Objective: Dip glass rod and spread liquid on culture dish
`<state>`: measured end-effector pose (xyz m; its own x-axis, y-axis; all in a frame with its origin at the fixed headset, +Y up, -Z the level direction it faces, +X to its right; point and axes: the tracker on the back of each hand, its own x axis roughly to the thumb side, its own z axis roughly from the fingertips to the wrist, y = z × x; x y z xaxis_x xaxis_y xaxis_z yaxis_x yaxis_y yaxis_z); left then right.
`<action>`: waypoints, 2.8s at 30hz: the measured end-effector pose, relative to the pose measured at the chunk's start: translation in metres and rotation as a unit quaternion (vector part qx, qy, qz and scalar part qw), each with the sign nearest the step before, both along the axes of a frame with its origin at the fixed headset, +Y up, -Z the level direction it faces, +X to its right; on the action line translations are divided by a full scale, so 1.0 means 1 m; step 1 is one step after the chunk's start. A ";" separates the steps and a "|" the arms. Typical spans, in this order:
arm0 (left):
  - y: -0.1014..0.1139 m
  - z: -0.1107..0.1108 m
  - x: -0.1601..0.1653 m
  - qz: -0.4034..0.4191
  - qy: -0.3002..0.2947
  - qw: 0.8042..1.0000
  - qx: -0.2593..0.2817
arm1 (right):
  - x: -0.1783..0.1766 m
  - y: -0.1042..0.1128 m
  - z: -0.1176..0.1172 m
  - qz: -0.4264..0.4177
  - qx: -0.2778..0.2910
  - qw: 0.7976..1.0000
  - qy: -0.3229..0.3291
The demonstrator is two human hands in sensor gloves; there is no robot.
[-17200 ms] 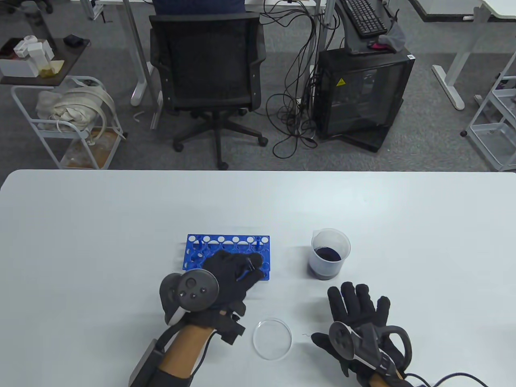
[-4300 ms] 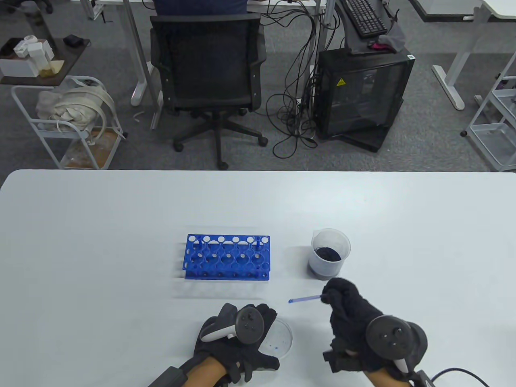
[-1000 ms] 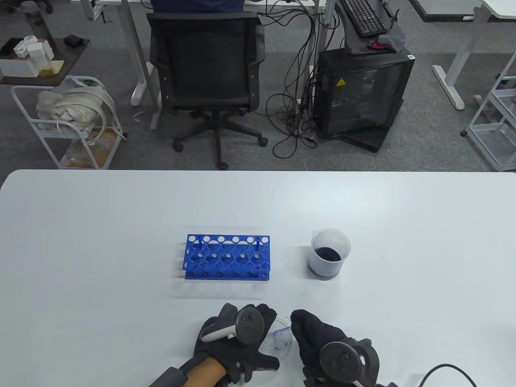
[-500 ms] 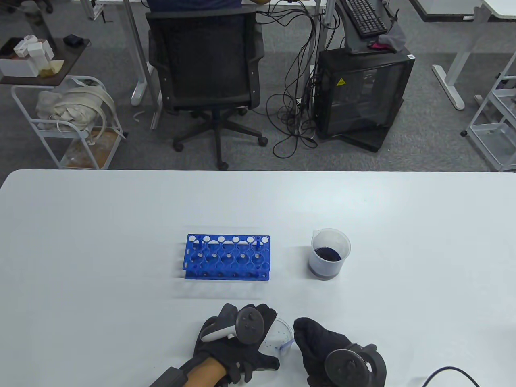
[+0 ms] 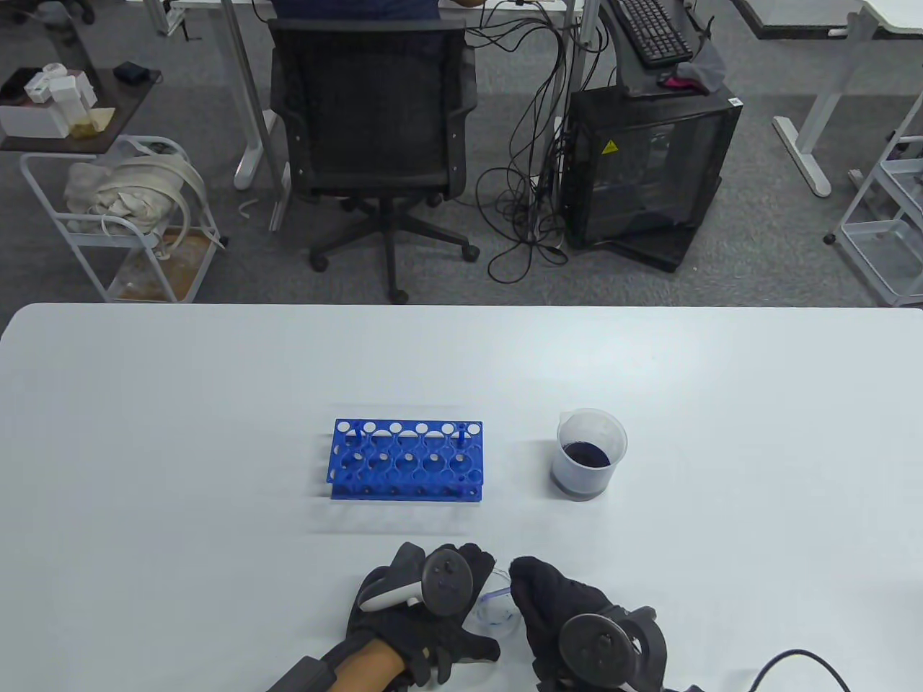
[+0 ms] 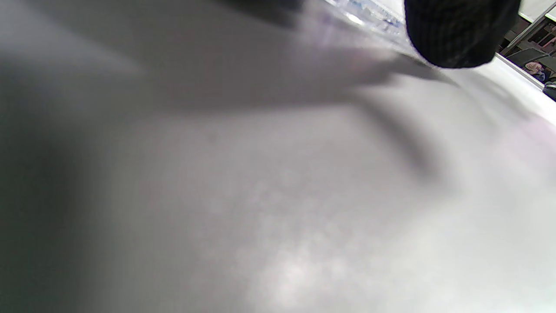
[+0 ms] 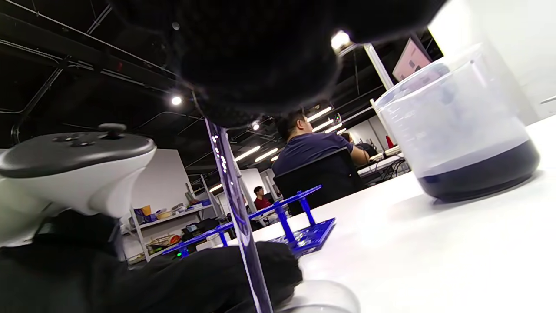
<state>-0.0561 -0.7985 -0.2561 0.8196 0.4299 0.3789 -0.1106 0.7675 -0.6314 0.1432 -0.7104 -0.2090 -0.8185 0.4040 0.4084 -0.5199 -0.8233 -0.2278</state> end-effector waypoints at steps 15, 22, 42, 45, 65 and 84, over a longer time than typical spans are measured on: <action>0.000 0.000 0.000 0.000 0.000 1.000 0.000 | 0.006 0.008 0.012 -0.002 -0.005 1.000 0.017; 0.000 0.000 0.000 0.000 0.000 1.000 0.000 | -0.014 0.004 0.014 0.001 -0.007 0.999 0.040; 0.000 0.000 0.000 -0.002 -0.003 1.000 -0.002 | 0.006 0.011 0.005 0.022 0.009 1.000 -0.006; 0.000 0.000 0.000 -0.002 -0.003 1.000 -0.002 | 0.001 0.011 0.010 0.019 0.005 1.000 0.011; 0.000 0.000 0.001 -0.002 -0.002 1.000 -0.002 | -0.002 0.002 -0.002 0.013 -0.004 1.000 -0.002; 0.000 0.001 0.001 -0.003 -0.001 1.000 -0.003 | 0.023 0.044 0.007 -0.043 0.057 0.997 -0.012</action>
